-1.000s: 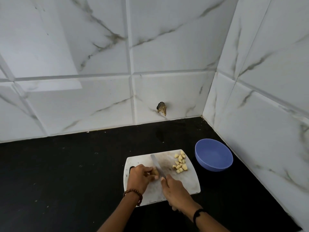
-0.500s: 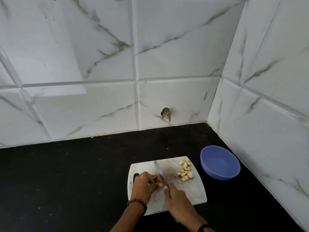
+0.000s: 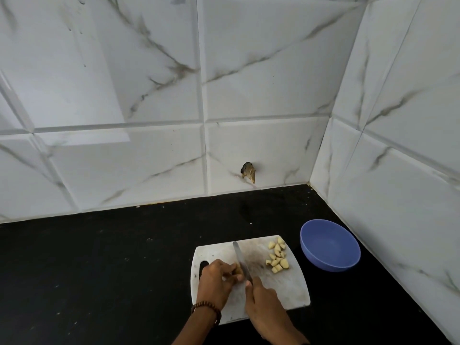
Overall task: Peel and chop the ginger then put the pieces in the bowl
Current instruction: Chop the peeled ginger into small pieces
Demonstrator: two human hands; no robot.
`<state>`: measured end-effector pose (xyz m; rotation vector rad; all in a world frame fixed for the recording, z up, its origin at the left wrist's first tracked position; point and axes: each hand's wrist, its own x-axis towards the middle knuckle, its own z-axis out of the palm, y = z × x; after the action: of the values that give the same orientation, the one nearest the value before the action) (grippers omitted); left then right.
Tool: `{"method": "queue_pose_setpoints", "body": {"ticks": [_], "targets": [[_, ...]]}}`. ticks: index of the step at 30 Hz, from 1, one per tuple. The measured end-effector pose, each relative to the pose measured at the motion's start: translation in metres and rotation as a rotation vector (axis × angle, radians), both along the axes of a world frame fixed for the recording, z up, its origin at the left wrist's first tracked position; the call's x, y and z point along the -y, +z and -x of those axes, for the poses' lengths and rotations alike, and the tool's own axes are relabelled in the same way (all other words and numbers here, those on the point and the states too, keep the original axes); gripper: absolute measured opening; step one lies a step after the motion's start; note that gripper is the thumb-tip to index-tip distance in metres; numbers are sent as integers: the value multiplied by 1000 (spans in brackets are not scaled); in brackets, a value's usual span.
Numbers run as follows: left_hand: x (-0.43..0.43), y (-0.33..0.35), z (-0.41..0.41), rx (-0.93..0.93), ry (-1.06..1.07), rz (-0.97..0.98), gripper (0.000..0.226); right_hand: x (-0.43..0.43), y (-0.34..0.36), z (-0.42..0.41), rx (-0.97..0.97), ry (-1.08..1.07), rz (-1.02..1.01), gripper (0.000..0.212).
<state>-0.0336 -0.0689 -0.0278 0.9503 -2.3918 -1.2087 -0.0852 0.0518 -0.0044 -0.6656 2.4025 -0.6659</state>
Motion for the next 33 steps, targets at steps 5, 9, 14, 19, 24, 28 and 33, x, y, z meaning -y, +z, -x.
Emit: {"method": "queue_pose_setpoints", "body": {"ticks": [5,9,14,19,24,28,33], "targets": [[-1,3,2,5,-13,0,12,0,-4,-2,-15,-10,21,37],[-3,4,3,-5,-28,21,9,-1,-3,0,-14,-24,39,38],[-3,5,3,-3,-19,37,11,-2,-1,6,26,-27,16,42],[-3,7,4,-11,-37,22,7,-1,-2,6,44,-19,10,40],[-2,6,5,-8,-41,31,5,2,-3,5,13,-36,3,41],[0,3,5,-1,-39,35,4,2,-1,8,26,-33,0,42],[2,4,5,29,-60,32,7,1,0,8,42,-15,20,47]]}}
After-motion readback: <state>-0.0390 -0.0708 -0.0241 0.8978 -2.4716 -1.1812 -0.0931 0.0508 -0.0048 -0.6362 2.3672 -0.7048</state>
